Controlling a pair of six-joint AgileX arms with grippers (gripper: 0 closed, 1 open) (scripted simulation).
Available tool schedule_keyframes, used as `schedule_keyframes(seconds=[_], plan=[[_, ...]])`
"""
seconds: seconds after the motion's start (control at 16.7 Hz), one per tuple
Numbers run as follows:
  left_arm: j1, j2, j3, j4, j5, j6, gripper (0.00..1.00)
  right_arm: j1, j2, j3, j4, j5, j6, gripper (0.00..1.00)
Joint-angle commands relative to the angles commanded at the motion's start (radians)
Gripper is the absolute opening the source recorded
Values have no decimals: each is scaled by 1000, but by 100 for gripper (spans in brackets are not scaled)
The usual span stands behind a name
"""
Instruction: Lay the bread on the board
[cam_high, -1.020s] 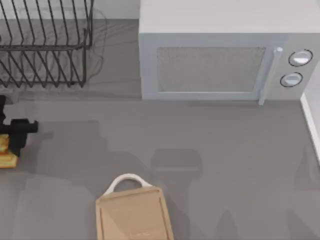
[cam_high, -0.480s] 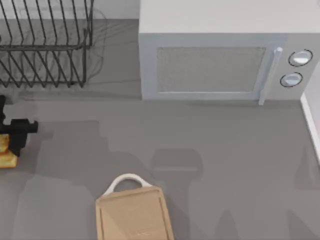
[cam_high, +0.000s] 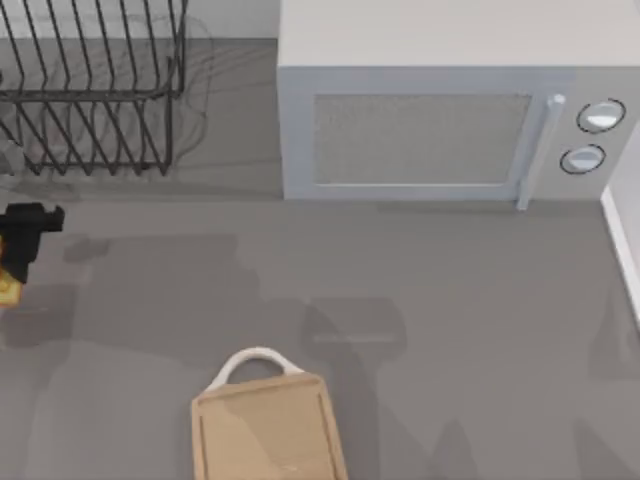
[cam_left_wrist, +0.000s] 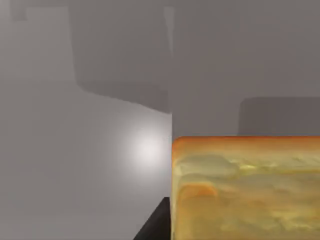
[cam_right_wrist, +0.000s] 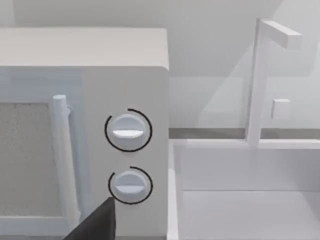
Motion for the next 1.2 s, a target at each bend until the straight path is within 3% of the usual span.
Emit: schedule_keyframes(seconds=[0.36,0.78,0.96,1.2], plan=[[-2,-77,127,-220,-1,-3,0,0,0,0,0,0,0,100],[-11,-77,128,-225,-1,25,0,0,0,0,0,0,0,100],[-55,-73,123,-226,-1,133,0,0,0,0,0,0,0,100],[-161,-68,108,-225,0,388,0,0,0,0,0,0,0,100]])
